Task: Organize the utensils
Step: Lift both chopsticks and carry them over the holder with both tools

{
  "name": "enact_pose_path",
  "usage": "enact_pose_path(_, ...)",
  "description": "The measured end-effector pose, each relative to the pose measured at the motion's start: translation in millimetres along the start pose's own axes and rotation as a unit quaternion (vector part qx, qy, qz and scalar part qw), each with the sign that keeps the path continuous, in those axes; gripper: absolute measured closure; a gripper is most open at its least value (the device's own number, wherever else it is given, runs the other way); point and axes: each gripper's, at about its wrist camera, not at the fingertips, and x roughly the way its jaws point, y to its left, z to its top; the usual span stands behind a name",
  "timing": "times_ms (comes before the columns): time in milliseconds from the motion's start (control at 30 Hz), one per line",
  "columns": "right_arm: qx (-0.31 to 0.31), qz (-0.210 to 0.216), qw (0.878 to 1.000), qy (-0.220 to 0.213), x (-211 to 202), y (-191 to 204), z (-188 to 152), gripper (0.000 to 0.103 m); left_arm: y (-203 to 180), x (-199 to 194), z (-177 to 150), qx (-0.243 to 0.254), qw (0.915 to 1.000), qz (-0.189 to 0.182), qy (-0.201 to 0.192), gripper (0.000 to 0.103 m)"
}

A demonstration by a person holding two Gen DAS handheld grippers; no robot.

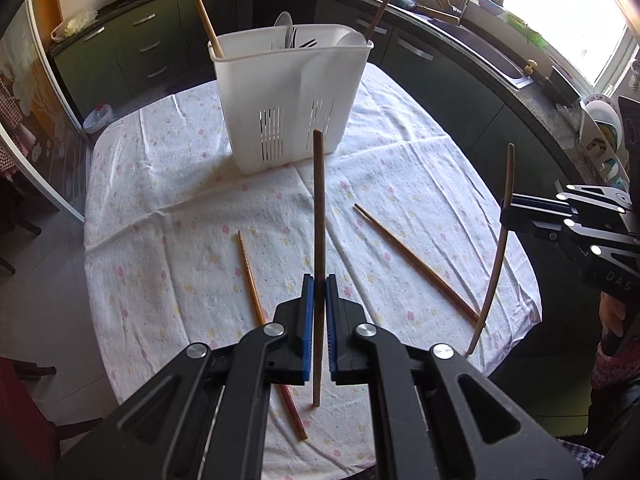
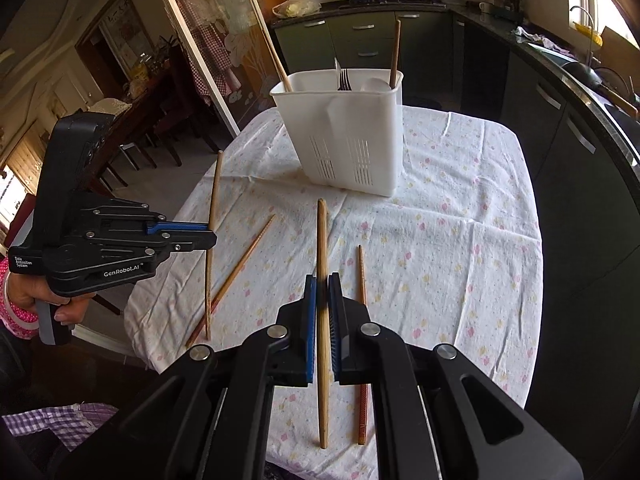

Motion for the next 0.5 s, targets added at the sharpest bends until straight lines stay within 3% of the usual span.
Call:
enact_pose_path(233,-0.003,0.005,0.999,-0.045,-31,6,12,0.096,-7,-36,7,0.008,0.9992,-0.004,-0.04,0.097)
enact_pose_path(500,-0.016,-0.001,0.996,-0.088,-60,15,47,0.096,-6,-75,40,0.011,0.9952,-0.002,-0.098,0.097)
